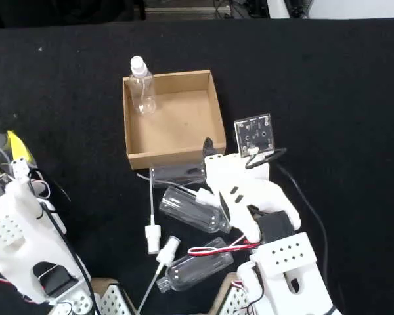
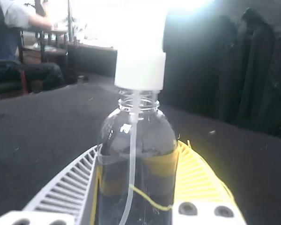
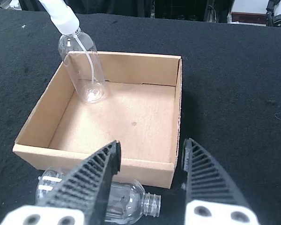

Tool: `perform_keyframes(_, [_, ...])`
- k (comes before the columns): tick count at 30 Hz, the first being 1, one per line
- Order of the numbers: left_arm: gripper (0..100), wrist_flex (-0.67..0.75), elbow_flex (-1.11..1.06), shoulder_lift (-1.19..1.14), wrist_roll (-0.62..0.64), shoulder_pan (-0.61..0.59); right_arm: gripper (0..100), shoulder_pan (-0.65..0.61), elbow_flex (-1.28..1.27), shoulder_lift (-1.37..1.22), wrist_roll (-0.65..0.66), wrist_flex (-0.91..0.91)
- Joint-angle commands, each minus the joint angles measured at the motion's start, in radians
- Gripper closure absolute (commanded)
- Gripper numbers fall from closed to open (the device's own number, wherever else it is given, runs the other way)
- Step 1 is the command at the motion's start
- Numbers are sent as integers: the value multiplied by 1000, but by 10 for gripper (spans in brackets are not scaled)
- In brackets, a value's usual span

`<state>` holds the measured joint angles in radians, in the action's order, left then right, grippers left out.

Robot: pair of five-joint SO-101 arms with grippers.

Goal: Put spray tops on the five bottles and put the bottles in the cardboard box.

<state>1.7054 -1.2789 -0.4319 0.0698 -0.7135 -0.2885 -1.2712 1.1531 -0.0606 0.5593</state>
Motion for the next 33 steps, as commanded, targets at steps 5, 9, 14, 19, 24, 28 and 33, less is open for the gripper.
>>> perform_keyframes(5, [970, 32, -61, 183, 8, 114, 801, 12, 15, 27, 8, -34])
perform_keyframes(9, [970, 32, -87, 227, 8, 182, 801, 21, 15, 27, 8, -34])
perform_keyframes(14, [970, 32, -159, 288, 6, 294, 801, 64, 18, 27, 3, -41])
perform_keyframes(19, [970, 32, -209, 371, 6, 423, 801, 109, 15, 27, 2, -77])
perform_keyframes(24, [970, 31, -188, 431, 6, 538, 801, 164, 19, 27, 2, -101])
perform_keyframes(28, [970, -5, -113, 442, 6, 618, 801, 166, 13, 27, 2, -124])
perform_keyframes(33, [970, -187, 15, 448, 8, 677, 801, 166, 18, 27, 2, -126])
